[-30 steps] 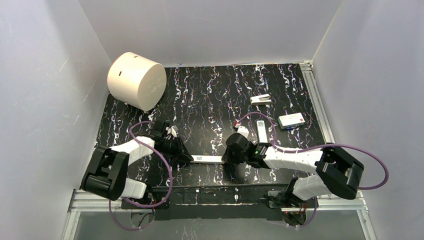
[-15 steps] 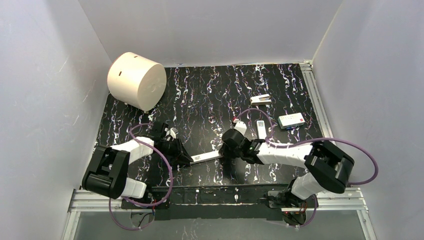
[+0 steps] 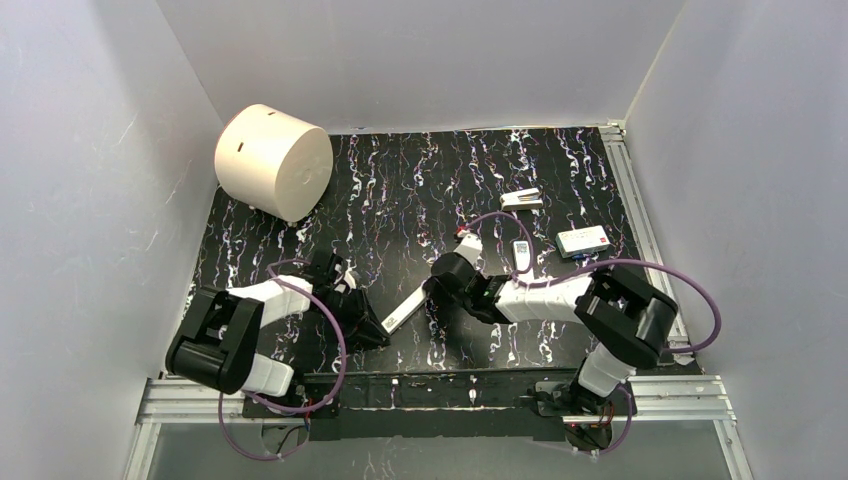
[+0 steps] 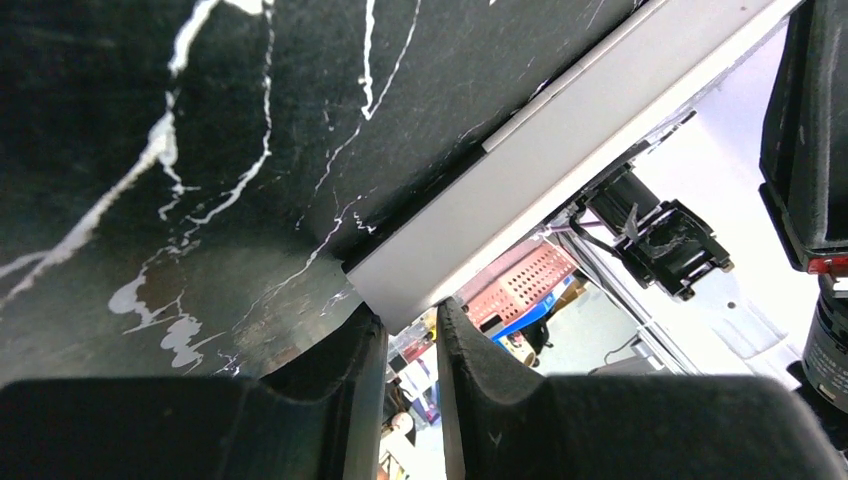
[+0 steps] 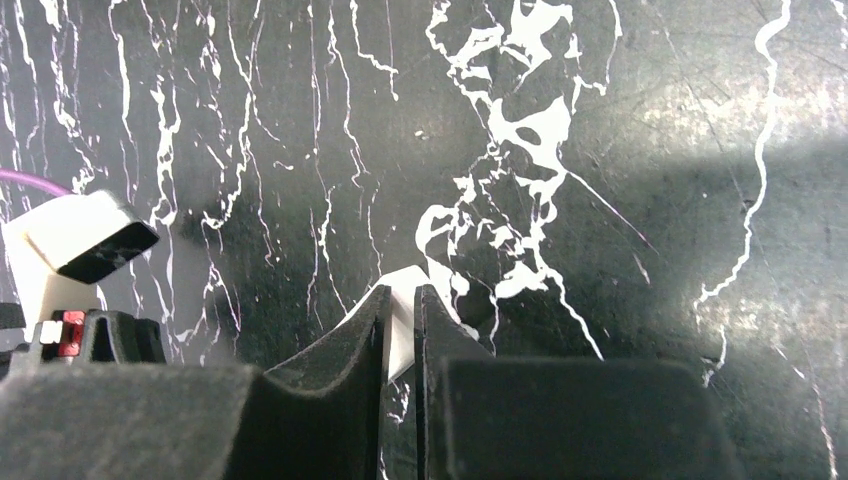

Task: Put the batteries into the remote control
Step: Load the battery cover into the remote control, then reset both arms

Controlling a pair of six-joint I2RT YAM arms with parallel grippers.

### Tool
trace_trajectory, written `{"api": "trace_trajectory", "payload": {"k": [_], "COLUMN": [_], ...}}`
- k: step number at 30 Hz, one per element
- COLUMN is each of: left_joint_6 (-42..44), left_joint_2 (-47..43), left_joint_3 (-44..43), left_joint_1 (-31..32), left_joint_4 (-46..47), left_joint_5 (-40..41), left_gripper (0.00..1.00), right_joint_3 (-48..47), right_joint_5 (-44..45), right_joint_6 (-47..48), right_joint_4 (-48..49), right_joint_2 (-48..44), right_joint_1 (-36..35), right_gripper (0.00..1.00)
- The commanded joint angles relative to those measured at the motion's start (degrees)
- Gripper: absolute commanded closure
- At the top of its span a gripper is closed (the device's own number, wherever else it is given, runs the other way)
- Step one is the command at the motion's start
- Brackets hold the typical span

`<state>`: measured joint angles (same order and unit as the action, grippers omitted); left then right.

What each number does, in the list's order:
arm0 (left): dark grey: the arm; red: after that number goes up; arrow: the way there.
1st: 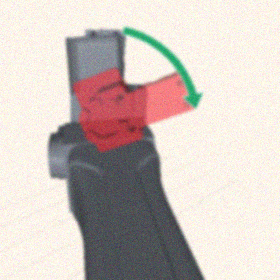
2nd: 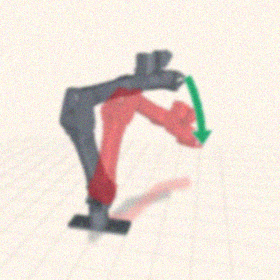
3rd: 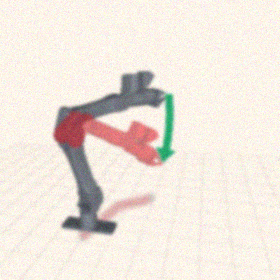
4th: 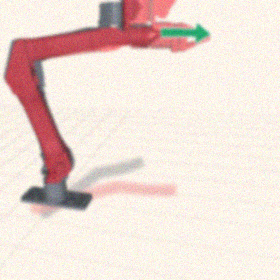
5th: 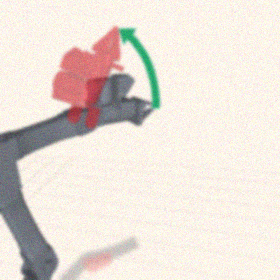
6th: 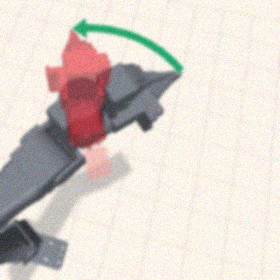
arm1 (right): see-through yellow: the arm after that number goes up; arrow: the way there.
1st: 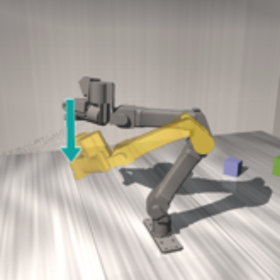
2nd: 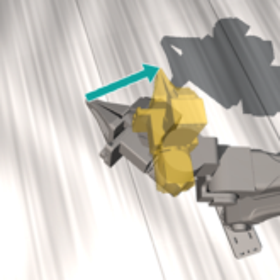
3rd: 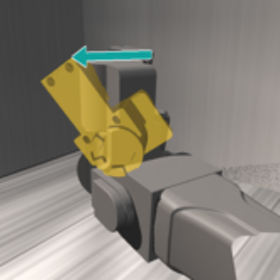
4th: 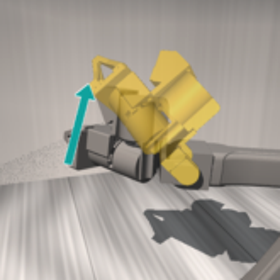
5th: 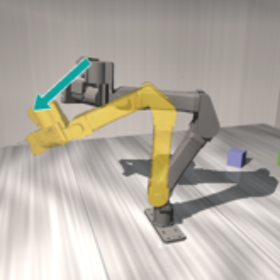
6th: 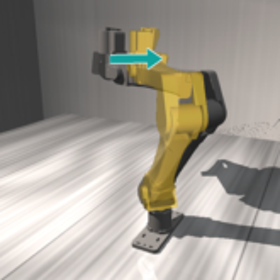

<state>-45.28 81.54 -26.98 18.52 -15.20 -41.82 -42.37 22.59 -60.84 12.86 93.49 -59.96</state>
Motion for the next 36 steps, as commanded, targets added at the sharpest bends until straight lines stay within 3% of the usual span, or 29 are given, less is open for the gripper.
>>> {"api": "trace_trajectory", "payload": {"k": [1,13,17,29,32,36], "left_joint_6": [1.0,1.96,2.77,3.76,4.28,5.08], "left_joint_2": [0.96,0.31,0.16,-4.77,-8.44,-16.89], "left_joint_3": [0.01,-2.48,-4.49,-8.59,-9.9,-12.5], "left_joint_1": [0.25,0.28,0.27,0.27,0.21,0.28], "left_joint_4": [5.07,4.15,2.32,-3.57,-7.19,-14.18], "left_joint_5": [25.57,24.15,23.96,24.49,26.72,30.04], "left_gripper": [1.0,1.0,0.94,0.64,0.51,0.42], "right_joint_3": [0.69,2.79,3.58,-0.53,-1.55,-3.51], "right_joint_5": [-23.75,-13.91,-10.51,-0.95,2.15,9.51], "right_joint_6": [-0.99,0.6,0.1,3.36,5.2,8.91], "right_joint_4": [-11.0,-15.88,-17.83,-28.66,-32.09,-38.28], "right_joint_2": [-0.87,-10.48,-12.26,-19.66,-23.42,-29.9], "right_joint_1": [-7.72,-7.86,-7.77,-4.63,-3.51,-2.92], "right_gripper": [0.92,0.91,0.87,0.67,0.61,0.46]}}
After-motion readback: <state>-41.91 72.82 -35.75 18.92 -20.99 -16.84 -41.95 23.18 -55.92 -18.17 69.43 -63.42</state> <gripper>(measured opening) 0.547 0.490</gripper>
